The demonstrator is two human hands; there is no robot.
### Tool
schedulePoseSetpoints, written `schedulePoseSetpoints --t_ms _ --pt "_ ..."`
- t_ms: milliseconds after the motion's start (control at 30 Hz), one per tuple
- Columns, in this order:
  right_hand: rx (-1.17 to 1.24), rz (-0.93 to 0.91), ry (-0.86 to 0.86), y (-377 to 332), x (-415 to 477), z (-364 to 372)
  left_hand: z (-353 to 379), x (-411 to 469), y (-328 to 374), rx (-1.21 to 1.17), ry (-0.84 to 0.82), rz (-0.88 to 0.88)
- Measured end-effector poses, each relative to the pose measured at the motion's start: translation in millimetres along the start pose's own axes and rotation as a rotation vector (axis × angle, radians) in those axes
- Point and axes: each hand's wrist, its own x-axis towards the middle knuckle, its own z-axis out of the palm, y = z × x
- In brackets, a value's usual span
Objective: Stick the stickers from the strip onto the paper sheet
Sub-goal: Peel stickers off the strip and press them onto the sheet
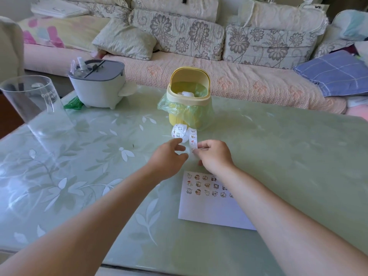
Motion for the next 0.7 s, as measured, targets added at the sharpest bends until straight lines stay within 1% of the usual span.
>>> schedulePoseSetpoints --t_ms 133,233,300,367,433,500,600,700 --pt "0.083 0.010 -0.027 -5 -3 -7 -3 -5 1 -0.055 0.002 0.014" --pt "0.163 -0.051 -0.128 -13 -11 -12 -4 -7 3 -0.136 0.023 -0.007" --pt "0.180 -0.100 -0.147 -16 -17 -13 -4 -9 4 -0.181 0.044 -0.017" --pt "0.118 -0.170 -0.108 -16 -20 -11 -6 -11 6 -0.255 0.049 -0.043" --pt "0.006 -0.267 -0.024 -15 -22 -10 -8 -12 9 -0.348 0.035 -0.071" --pt "-0.034 -0.350 0.034 -14 -22 -10 -9 -15 12 -0.384 0.026 -0.080" --pt "-0.005 -0.386 0.008 -14 -23 -11 -9 -18 13 -0.376 0.019 -0.082" --pt "-0.065 -0.409 0.022 -11 -21 -13 -9 -21 16 -0.381 0.010 -0.098"
